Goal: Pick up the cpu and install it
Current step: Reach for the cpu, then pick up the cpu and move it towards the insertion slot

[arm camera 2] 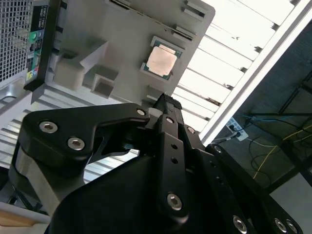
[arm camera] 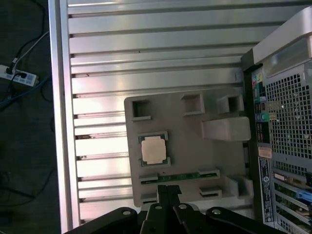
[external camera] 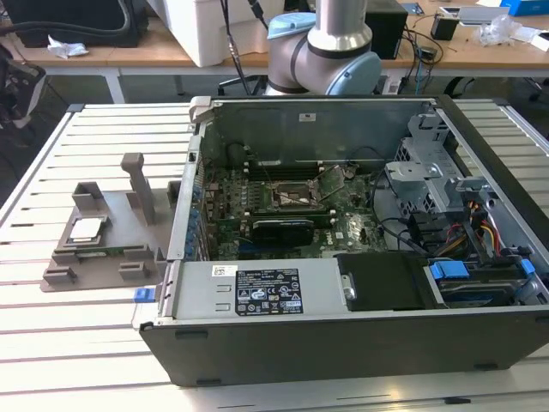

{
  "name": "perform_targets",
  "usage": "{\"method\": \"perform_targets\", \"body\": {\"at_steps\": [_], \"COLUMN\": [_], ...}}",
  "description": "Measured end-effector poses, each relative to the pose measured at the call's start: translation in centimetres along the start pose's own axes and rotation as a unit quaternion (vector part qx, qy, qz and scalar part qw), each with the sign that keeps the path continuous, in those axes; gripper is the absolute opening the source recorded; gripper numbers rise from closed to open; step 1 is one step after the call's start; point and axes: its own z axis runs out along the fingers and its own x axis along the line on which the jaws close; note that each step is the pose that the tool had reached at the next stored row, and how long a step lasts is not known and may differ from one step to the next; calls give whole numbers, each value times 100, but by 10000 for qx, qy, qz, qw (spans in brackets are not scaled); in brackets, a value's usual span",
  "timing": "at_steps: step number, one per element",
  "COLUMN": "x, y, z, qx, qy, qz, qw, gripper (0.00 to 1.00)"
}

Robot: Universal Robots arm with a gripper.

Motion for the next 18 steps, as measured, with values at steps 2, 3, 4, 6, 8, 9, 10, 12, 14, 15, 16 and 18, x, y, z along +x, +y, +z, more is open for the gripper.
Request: {"method": "perform_targets", "body": {"at_steps": [2, 3, 4, 6, 8, 9, 10, 12, 14, 15, 16, 18], "x": [86, 119, 137, 137, 137, 138, 138, 137, 137, 138, 138, 138], "y": [-7, -10, -10, -11, -11, -11, -11, -11, -11, -11, -11, -11], "z": [0, 1, 1, 1, 1, 1, 1, 1, 1, 1, 1, 1], "qx": [0, 0, 0, 0, 0, 0, 0, 0, 0, 0, 0, 0], "qy": [0, 0, 0, 0, 0, 0, 0, 0, 0, 0, 0, 0], "qz": [-1, -1, 0, -1, -1, -1, -1, -1, -1, -1, -1, -1], "qw": [10000, 10000, 10000, 10000, 10000, 10000, 10000, 10000, 10000, 10000, 10000, 10000], "gripper": [11, 11, 11, 11, 11, 11, 11, 11, 11, 11, 11, 11]}}
